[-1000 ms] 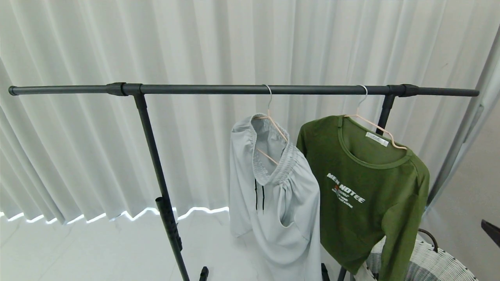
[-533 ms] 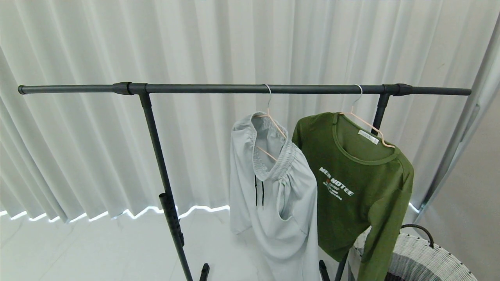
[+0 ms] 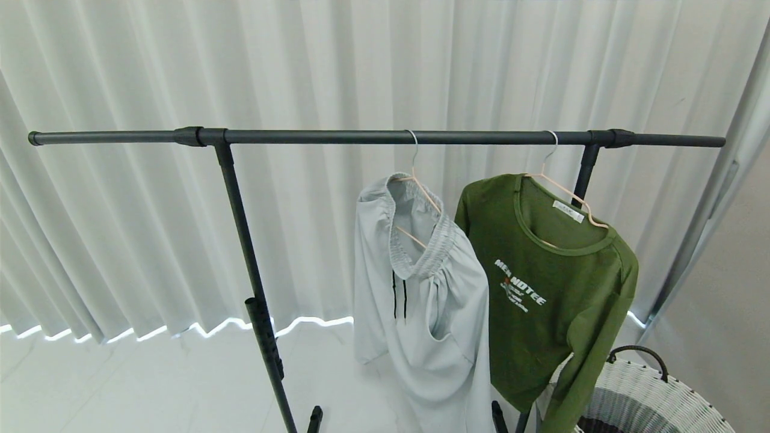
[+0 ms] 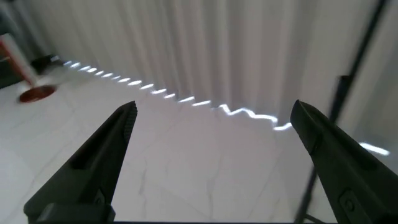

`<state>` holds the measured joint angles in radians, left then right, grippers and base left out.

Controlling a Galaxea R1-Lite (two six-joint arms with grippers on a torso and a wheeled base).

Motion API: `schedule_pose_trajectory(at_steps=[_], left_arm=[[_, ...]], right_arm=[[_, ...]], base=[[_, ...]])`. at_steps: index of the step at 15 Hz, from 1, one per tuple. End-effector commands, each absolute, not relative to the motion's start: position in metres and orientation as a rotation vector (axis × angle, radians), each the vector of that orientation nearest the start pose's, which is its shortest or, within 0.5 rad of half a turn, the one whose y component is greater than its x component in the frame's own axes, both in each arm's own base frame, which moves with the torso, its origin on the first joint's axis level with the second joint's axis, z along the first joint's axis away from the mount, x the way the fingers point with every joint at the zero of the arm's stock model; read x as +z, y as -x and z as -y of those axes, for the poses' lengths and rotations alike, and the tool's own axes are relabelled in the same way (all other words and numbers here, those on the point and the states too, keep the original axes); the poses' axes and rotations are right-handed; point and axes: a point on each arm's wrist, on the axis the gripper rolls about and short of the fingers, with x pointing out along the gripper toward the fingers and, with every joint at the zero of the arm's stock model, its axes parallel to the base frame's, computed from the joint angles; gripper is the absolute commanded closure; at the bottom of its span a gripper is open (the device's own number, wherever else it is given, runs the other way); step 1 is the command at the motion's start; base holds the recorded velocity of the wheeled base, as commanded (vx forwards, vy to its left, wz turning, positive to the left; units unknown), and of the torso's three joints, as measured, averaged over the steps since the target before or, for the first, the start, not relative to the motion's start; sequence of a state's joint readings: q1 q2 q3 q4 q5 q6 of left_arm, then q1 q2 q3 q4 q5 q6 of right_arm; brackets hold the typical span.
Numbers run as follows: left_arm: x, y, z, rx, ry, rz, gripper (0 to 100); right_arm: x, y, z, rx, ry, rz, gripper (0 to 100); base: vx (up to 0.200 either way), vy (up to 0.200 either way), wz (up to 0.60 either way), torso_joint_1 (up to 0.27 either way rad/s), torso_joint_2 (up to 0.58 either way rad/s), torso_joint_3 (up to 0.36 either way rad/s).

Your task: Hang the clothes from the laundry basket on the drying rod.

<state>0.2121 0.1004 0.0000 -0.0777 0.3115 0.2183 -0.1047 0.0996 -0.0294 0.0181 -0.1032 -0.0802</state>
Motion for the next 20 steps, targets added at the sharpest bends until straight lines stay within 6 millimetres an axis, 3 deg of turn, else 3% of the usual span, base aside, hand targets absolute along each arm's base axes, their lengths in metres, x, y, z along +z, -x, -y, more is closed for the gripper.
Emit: schedule_pose_trajectory(at_steps=[1, 5, 7, 14, 17, 20], left_arm=[[0.086, 0.015, 0.001, 0.323, -0.218, -0.054, 0], [0.085, 0.015, -0.002, -0.029, -0.161, -0.021, 0], [0.085, 0.014, -0.007, -0.088, -0.159, -0.017, 0], [0.083, 0.019, -0.007, 0.382, -0.123, -0.036, 0], [0.082, 0.019, -0.007, 0.367, -0.1, -0.027, 0], [0.082, 0.018, -0.007, 0.217, -0.091, -0.028, 0]], right_arm=[[0.081, 0.016, 0.001, -0.207, 0.075, -0.079, 0], [0.082, 0.015, -0.002, -0.105, 0.085, -0.051, 0], [0.082, 0.015, -0.002, -0.093, 0.077, -0.054, 0], [0.077, 0.015, -0.003, -0.015, 0.087, -0.094, 0], [0.077, 0.015, -0.003, -0.015, 0.088, -0.094, 0], [0.077, 0.015, -0.003, -0.01, 0.108, -0.094, 0]], base=[[0.0, 0.0, 0.0, 0.0, 0.0, 0.0], [0.0, 0.0, 0.0, 0.0, 0.0, 0.0], [0.0, 0.0, 0.0, 0.0, 0.0, 0.0], [0.0, 0.0, 0.0, 0.0, 0.0, 0.0], [0.0, 0.0, 0.0, 0.0, 0.0, 0.0], [0.0, 0.0, 0.0, 0.0, 0.0, 0.0]])
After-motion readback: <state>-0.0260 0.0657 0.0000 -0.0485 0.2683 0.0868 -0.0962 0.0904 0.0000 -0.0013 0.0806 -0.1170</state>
